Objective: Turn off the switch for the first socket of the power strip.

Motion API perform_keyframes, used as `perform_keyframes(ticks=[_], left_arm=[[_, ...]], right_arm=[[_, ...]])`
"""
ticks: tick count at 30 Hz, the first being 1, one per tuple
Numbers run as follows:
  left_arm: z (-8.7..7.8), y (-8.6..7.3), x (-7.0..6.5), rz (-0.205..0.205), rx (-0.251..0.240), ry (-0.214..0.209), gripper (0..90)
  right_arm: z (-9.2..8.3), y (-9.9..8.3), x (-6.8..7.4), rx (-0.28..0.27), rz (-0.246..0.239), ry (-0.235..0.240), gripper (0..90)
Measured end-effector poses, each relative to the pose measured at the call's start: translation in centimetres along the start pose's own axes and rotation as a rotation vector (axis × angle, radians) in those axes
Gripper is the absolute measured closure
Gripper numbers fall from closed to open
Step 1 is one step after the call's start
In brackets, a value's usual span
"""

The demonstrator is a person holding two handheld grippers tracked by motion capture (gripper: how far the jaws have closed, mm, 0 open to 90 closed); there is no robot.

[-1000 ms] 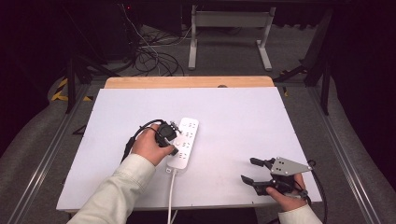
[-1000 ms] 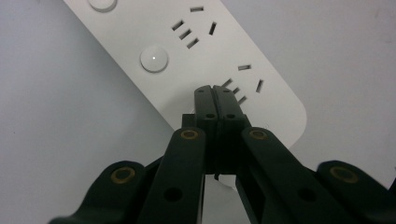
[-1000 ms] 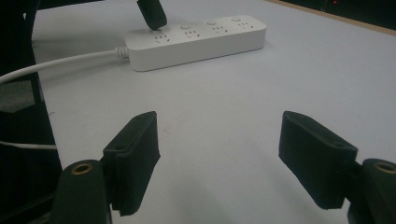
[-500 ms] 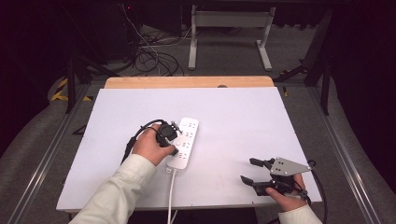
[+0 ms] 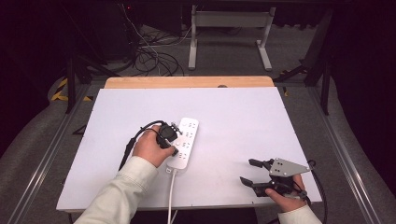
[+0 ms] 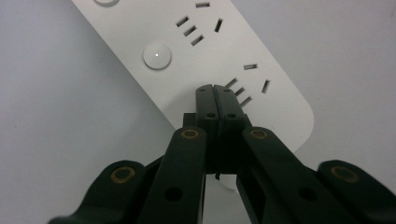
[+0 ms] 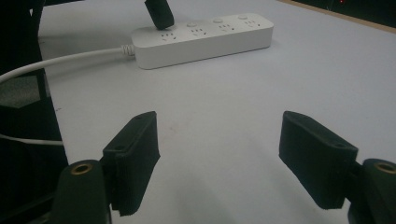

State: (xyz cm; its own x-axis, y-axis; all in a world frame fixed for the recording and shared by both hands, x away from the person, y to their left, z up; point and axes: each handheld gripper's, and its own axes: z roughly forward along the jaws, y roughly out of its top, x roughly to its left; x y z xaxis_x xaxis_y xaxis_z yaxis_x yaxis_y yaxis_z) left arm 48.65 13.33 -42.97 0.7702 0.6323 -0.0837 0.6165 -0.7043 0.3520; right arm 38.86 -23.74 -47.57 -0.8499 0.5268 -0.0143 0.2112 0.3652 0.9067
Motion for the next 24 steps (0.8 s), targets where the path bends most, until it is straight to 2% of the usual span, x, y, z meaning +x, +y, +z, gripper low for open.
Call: perform_keyframes(ticks=[8, 11, 15, 17, 18, 19, 20, 22, 24], left_arm=[[0.1, 0.0, -0.2, 0.0, -0.002, 0.012, 90.0], [0.2, 0.0, -0.6, 0.01, 0.007, 0.038, 90.0], [0.2, 0.3, -1.4, 0.042, 0.026, 0.096, 90.0], [0.1, 0.3, -1.4, 0.053, 0.028, 0.098, 90.0], [-0.6, 0.2, -1.1, 0.046, -0.015, 0.082, 90.0], [-0.6, 0.2, -1.1, 0.046, -0.015, 0.082, 90.0], [-1.0, 0.1, -1.1, 0.03, -0.048, 0.074, 90.0], [-2.0, 0.0, -1.0, 0.031, -0.086, 0.056, 90.0], [-2.8, 0.1, -1.3, 0.035, -0.105, 0.042, 90.0]], right_arm=[[0.0, 0.0, 0.0, -0.001, 0.0, 0.003, 28.8], [0.0, 0.0, 0.0, 0.002, 0.001, 0.006, 28.8], [0.0, -0.1, 0.0, 0.003, 0.001, 0.007, 28.8], [0.0, -0.1, 0.0, 0.001, 0.003, 0.006, 28.8], [0.0, -0.1, 0.0, -0.003, 0.004, 0.004, 28.7], [0.0, -0.1, 0.0, -0.003, 0.004, 0.004, 28.7], [-0.1, -0.1, -0.1, -0.007, 0.005, 0.002, 28.7], [-0.1, -0.1, -0.1, -0.006, 0.009, 0.002, 28.7], [0.0, -0.1, -0.2, -0.003, 0.011, 0.001, 28.7]])
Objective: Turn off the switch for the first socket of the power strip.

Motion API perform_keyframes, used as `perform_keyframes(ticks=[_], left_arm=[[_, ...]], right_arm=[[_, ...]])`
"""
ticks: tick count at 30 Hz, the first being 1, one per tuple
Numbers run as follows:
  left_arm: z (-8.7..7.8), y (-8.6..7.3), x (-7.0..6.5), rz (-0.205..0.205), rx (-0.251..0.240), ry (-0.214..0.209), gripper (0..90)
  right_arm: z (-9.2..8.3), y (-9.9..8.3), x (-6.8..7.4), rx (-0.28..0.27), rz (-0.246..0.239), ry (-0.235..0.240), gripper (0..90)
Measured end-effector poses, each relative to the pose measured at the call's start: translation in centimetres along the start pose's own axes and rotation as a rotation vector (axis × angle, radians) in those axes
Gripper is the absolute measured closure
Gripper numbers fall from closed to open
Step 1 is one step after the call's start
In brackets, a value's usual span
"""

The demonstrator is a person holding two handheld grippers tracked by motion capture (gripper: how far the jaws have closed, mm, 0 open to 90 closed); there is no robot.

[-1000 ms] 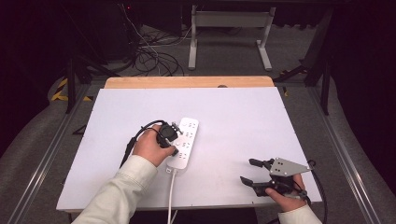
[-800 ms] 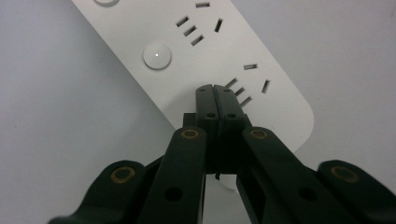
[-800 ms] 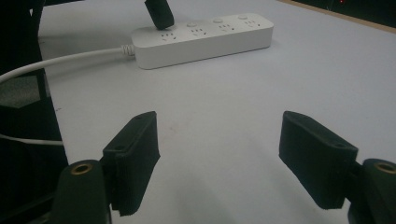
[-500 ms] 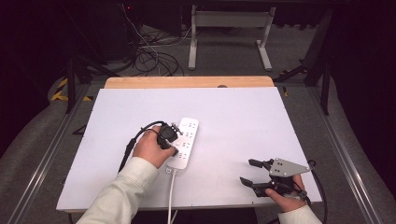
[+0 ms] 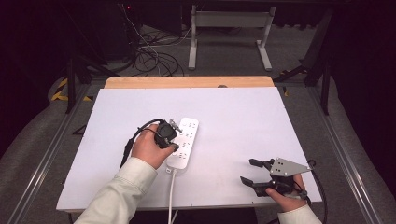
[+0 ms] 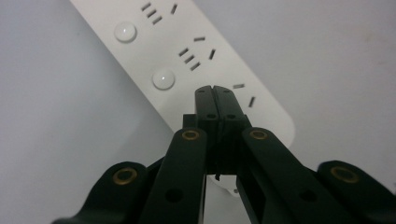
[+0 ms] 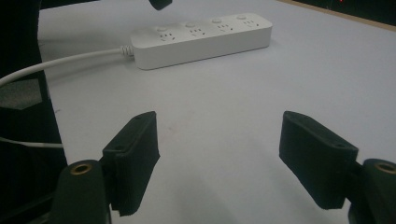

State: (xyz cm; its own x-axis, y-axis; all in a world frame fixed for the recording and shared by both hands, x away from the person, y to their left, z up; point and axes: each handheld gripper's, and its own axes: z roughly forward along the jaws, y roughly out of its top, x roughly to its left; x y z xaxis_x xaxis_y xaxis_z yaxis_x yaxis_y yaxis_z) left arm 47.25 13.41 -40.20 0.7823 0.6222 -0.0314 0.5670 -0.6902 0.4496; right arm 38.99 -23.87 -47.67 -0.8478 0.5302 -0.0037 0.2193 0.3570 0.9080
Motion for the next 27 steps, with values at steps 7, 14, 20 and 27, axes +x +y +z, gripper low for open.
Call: perform_keyframes(ticks=[7, 14, 20, 27], left_arm=[[-0.7, 0.4, -1.0, 0.035, -0.012, -0.002, 90.0], [-0.9, 0.5, -1.3, 0.043, -0.021, -0.005, 90.0], [-1.5, 0.1, -1.5, 0.044, -0.062, -0.017, 90.0], [-2.9, -0.4, -2.2, 0.06, -0.144, -0.026, 77.3]], right_arm=[[0.0, 0.0, 0.0, -0.001, 0.0, 0.001, 28.7], [0.0, 0.0, 0.1, -0.004, -0.001, 0.001, 28.6], [0.0, 0.0, 0.1, -0.002, -0.001, 0.001, 28.6], [-0.2, 0.0, 0.2, -0.004, -0.002, -0.003, 28.6]])
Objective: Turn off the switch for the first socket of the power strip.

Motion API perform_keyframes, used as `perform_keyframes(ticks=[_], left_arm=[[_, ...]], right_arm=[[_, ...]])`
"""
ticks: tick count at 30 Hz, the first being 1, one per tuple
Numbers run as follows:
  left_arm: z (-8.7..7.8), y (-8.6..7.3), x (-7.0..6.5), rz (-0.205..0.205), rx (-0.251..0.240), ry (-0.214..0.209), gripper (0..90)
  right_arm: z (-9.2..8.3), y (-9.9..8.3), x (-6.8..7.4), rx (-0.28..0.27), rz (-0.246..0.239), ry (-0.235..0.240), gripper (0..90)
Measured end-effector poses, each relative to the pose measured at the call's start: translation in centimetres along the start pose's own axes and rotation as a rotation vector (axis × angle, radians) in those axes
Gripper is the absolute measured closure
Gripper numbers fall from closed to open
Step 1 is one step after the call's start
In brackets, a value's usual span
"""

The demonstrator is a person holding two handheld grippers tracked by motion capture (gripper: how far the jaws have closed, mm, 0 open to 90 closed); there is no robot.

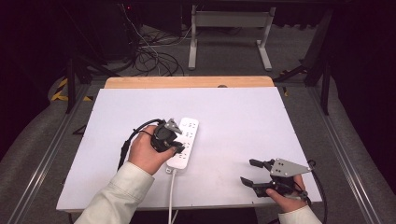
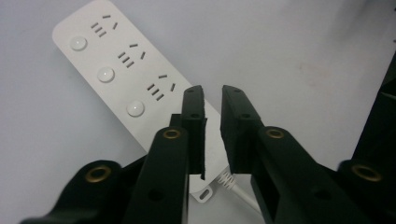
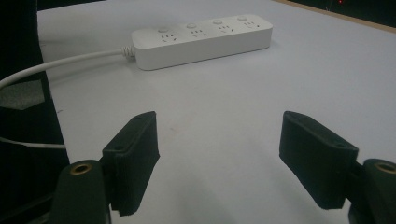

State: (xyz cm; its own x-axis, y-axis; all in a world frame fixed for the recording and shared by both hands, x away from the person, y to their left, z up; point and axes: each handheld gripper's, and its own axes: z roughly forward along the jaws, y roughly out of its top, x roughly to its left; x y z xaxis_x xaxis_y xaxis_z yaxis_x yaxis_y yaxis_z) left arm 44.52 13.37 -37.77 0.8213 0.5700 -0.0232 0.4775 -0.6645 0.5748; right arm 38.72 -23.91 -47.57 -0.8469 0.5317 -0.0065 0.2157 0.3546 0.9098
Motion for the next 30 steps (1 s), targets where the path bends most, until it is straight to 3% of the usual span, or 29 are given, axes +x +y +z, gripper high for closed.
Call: perform_keyframes(ticks=[5, 9, 22, 25, 30], left_arm=[[-1.2, -0.6, -0.4, 0.005, -0.065, 0.0, 68.0], [-1.9, -1.4, -0.6, 0.018, -0.147, -0.015, 59.5], [-3.6, -5.4, -1.3, 0.023, -0.385, 0.024, 40.2], [-3.9, -6.5, -1.2, 0.04, -0.43, 0.051, 35.2], [-4.1, -8.5, -1.1, 0.024, -0.477, 0.062, 29.4]], right_arm=[[-0.1, 0.0, 0.1, -0.002, -0.001, -0.004, 28.5], [-0.2, 0.0, 0.1, -0.004, 0.001, -0.006, 28.5], [-0.1, 0.0, 0.2, 0.0, -0.001, -0.007, 28.4], [-0.1, 0.0, 0.2, 0.001, -0.002, -0.007, 28.4], [-0.1, 0.0, 0.2, -0.002, -0.005, -0.007, 28.3]])
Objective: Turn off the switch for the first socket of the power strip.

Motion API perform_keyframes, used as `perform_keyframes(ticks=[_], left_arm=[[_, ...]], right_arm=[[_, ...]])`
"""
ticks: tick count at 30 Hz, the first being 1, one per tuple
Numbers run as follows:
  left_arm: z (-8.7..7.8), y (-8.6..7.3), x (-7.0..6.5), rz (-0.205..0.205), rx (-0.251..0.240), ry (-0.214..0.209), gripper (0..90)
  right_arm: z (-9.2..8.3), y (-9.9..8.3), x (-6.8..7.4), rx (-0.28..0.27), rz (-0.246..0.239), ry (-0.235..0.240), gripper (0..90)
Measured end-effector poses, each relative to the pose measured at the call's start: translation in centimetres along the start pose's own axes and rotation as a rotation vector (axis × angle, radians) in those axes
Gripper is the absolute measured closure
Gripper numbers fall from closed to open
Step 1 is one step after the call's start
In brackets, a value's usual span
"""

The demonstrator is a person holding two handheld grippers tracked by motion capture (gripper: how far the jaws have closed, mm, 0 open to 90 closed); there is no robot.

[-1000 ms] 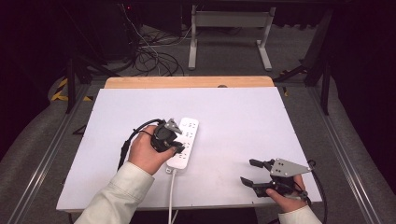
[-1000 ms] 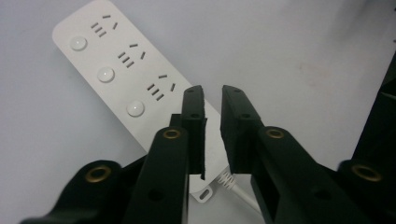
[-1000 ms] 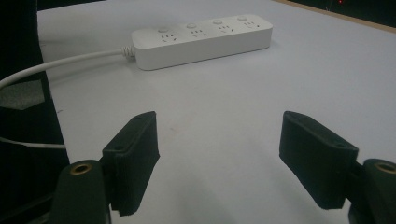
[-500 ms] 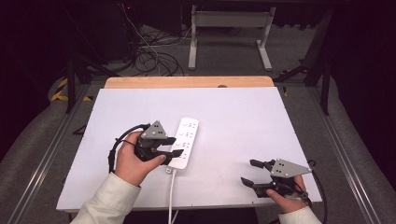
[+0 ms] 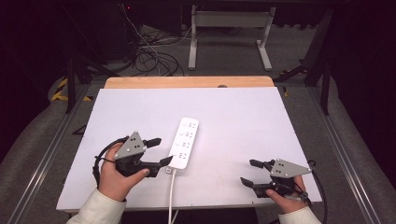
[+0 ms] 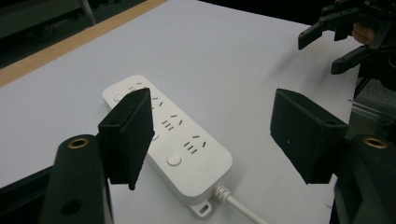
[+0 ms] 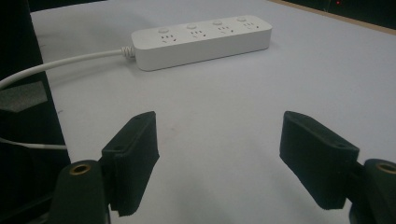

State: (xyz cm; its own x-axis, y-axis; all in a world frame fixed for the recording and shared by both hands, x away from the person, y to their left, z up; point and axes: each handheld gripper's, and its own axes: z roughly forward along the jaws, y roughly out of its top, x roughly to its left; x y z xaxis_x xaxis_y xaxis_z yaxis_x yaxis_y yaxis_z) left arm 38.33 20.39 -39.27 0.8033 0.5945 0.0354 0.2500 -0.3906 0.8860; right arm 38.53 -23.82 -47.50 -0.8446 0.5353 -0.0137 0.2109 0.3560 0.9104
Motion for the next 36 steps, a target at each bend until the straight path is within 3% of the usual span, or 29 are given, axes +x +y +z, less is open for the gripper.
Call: perform_keyframes(ticks=[10, 19, 27, 30, 36], left_arm=[[-1.6, -3.2, 0.0, -0.026, -0.073, 0.027, 22.7], [-2.6, -5.7, -0.2, -0.016, -0.124, 0.061, 22.4], [-3.0, -7.6, -0.1, -0.061, -0.126, 0.106, 18.5], [-3.2, -8.5, 0.3, -0.092, -0.133, 0.101, 19.4], [-3.4, -9.8, 1.1, -0.084, -0.132, 0.115, 19.8]], right_arm=[[0.1, 0.0, 0.1, 0.004, 0.001, -0.001, 28.2], [0.1, 0.0, 0.1, 0.004, 0.0, 0.002, 28.0], [0.1, 0.0, 0.1, 0.006, 0.0, 0.003, 27.9], [0.1, 0.0, 0.1, 0.004, 0.0, 0.006, 27.9], [0.1, 0.0, 0.1, 0.004, 0.0, 0.008, 27.7]])
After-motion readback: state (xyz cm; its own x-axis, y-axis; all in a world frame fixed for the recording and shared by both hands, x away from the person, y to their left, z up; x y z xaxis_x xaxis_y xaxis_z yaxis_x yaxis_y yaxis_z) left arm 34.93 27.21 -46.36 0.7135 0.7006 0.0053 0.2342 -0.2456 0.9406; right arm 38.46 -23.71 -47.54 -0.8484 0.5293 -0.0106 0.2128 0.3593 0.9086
